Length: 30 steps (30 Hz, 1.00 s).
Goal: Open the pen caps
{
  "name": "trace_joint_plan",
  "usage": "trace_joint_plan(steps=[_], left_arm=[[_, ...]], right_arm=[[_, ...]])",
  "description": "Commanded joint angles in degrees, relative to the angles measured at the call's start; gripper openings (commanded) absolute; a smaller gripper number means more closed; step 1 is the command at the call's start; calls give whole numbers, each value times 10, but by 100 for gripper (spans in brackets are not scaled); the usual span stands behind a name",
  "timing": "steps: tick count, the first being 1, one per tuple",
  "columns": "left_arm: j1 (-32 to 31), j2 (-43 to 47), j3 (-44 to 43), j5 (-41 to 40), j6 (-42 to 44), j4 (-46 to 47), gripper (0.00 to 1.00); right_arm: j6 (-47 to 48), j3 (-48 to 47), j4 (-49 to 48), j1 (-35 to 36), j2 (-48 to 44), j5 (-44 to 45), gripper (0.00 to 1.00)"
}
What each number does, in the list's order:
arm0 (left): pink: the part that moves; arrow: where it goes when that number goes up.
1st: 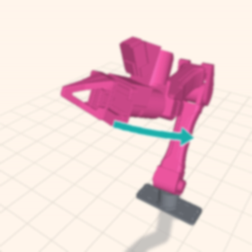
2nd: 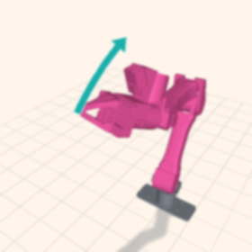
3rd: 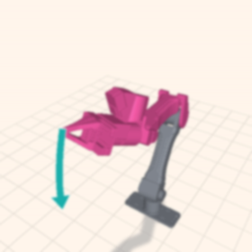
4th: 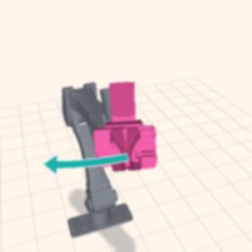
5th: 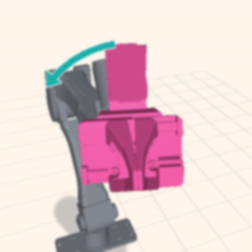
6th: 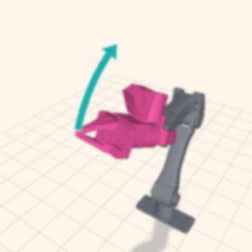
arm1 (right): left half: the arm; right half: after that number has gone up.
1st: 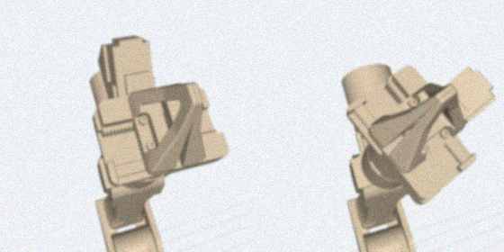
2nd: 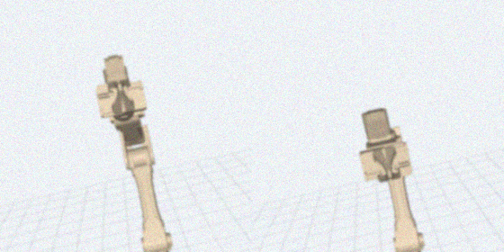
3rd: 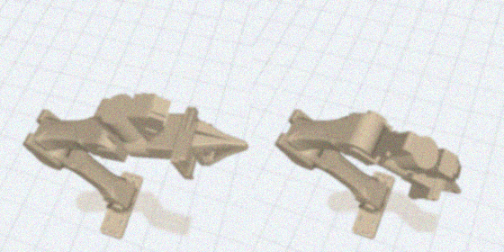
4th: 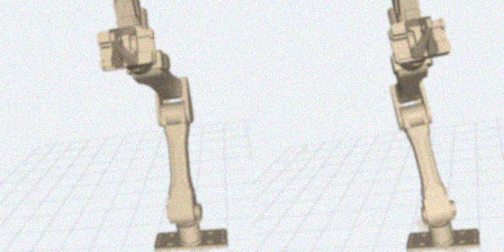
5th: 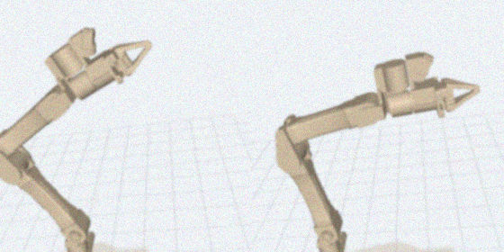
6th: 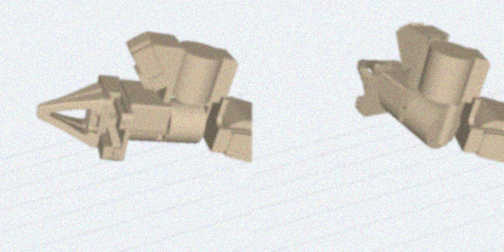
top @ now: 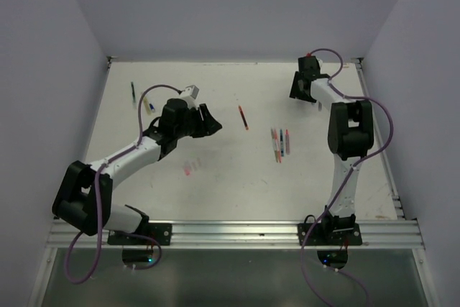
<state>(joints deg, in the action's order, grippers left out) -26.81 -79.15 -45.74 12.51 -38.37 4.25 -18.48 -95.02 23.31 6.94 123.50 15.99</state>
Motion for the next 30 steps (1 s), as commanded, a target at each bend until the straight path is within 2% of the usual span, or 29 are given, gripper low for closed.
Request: trace_joint_plan(steps=[1, 16, 27, 30], left_arm=[[-2, -12, 6, 4, 9, 33, 52], [-2, -24, 22, 4, 7, 45, 52], [-2, -42, 30, 1, 1, 58, 52], [-1, -45, 30, 1, 1, 59, 52]], right_arm=[[7, -25, -1, -11, -1, 20, 57], [31, -31, -11, -30, 24, 46, 58], [41, -54, -17, -51, 53, -9, 58], [50, -62, -17, -54, 65, -35, 55]])
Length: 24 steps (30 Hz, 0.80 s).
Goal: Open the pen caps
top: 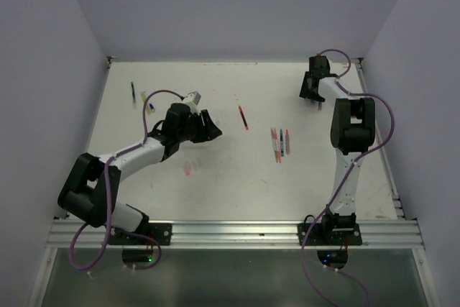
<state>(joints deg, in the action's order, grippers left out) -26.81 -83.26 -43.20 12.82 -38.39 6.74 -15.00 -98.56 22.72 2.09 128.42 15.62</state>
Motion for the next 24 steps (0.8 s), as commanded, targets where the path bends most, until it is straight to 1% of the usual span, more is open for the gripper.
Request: trace_joint_plan(steps=[1, 5, 8, 9, 12, 13, 14, 16, 17, 19, 21, 22, 24], left_arm=[[-2, -5, 4, -2, 1, 35, 52], [-2, -3, 4, -1, 0, 35, 53], [-2, -2, 4, 0, 1, 31, 53], [-2, -1, 5, 0, 0, 31, 53], [-2, 4, 7, -2, 0, 28, 53], [-2, 6, 7, -3, -1, 28, 53], [-2, 8, 6, -1, -1, 28, 54], [-2, 10, 0, 5, -5, 28, 54], [-2, 11, -2, 10, -6, 29, 55], [1, 7, -9, 16, -17, 38, 59], [10, -10, -14, 54, -31, 52, 59], [18, -18, -18, 69, -49, 62, 59], [39, -36, -21, 105, -65, 94, 58]], right_arm=[[16, -29, -10, -4, 18, -37, 54], [21, -36, -3, -5, 31, -83, 49], [23, -42, 6, -4, 42, -112, 41], [23, -42, 7, -4, 43, -121, 33], [31, -40, 0, -4, 42, -140, 14], [33, -33, -6, -3, 34, -147, 3], [38, -28, -11, -3, 27, -153, 0], [38, -5, -31, 0, 10, -168, 0], [42, 6, -40, 10, -18, -175, 0], [47, 40, -56, 26, -53, -176, 0], [56, 63, -58, 61, -107, -183, 0], [53, 91, -61, 73, -125, -192, 0], [35, 117, -74, 110, -169, -226, 0]])
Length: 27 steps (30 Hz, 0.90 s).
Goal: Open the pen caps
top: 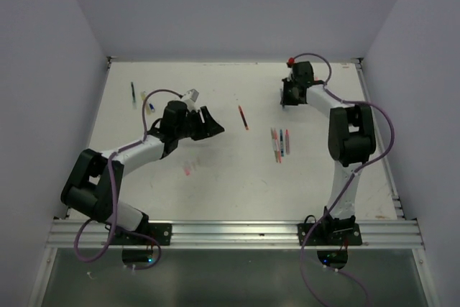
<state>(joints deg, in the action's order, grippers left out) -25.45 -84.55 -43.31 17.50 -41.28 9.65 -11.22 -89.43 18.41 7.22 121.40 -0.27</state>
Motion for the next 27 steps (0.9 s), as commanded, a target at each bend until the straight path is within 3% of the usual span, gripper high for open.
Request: trace_joint_plan(steps=[1, 8, 19, 27], left_arm=[[30, -27, -23, 68, -49, 72, 58], [46, -31, -45, 96, -91, 114, 59], [81, -4, -34, 62, -105, 101, 61], [82, -11, -20, 55, -115, 98, 60]], right_arm=[[-13, 50, -40, 68, -110, -110, 0], [-56, 106, -73, 182, -163, -227, 0], [-89, 179, -115, 275, -223, -252, 0], [-103, 226, -148, 303, -258, -235, 0]])
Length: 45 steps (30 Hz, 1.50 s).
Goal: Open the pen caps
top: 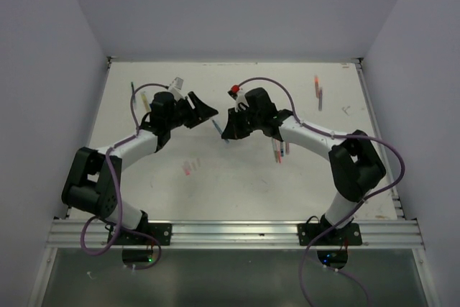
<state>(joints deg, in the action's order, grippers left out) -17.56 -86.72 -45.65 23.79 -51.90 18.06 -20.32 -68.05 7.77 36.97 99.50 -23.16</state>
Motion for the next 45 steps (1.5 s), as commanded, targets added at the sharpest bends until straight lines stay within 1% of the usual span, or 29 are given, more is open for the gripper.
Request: trace_joint_plan(steps=[1, 5, 11, 14, 20, 21, 23, 24, 26, 27, 28, 29, 30, 31, 33, 34, 36, 38, 40, 41, 42, 44, 45], left_arm=[[3, 10, 4, -9, -7, 11, 60], [2, 14, 10, -13, -7, 5, 59], [3, 11, 10, -2, -11, 14, 58], [2, 3, 6, 9, -16, 21, 56], [2, -2, 6, 21, -22, 31, 47], [2, -2, 6, 22, -23, 33, 43], [2, -5, 5, 23, -22, 34, 40], [2, -6, 4, 23, -22, 33, 34], [2, -9, 0, 23, -21, 33, 28], [2, -11, -1, 24, -21, 36, 19], [2, -12, -1, 25, -21, 39, 14], [2, -15, -1, 28, -22, 41, 6], [2, -17, -1, 32, -22, 44, 2], [3, -18, -1, 34, -22, 45, 0], [2, -18, 1, 37, -24, 49, 0], [2, -17, 2, 37, -25, 50, 0], [2, -14, 5, 38, -26, 52, 0], [2, -9, 5, 38, -26, 51, 0], [2, -6, 5, 36, -25, 48, 0], [2, -5, 4, 35, -26, 48, 0], [2, -5, 2, 34, -28, 50, 0], [2, -11, -14, 26, -29, 43, 0], [5, -15, -23, 18, -29, 14, 0]], right_arm=[[-12, 15, -44, 7, -41, 0, 0], [-7, 24, -44, 10, -51, 20, 0], [-10, 24, -56, 10, -48, 8, 0], [-12, 23, -69, 11, -39, 4, 0], [-17, 19, -95, 12, -23, 7, 0], [-20, 18, -102, 12, -20, 7, 0], [-20, 14, -101, 12, -14, 3, 0], [-20, 15, -102, 12, -13, 3, 0], [-19, 17, -102, 12, -12, 5, 0], [-17, 17, -101, 12, -12, 6, 0], [-14, 15, -101, 12, -11, 6, 0], [-11, 13, -92, 12, -9, 8, 0], [-10, 7, -89, 12, -5, 14, 4], [-9, 5, -90, 12, -4, 18, 19], [-6, -11, -86, 12, 10, 21, 31], [-7, -18, -84, 12, 17, 19, 33], [-7, -37, -84, 12, 30, 17, 33], [-10, -53, -80, 12, 52, 14, 31], [-12, -74, -79, 12, 66, 7, 23], [-12, -77, -79, 13, 73, 7, 9], [-12, -81, -79, 13, 77, 8, 0], [4, -81, -44, 24, 75, 42, 0], [17, -78, -30, 33, 70, 77, 0]])
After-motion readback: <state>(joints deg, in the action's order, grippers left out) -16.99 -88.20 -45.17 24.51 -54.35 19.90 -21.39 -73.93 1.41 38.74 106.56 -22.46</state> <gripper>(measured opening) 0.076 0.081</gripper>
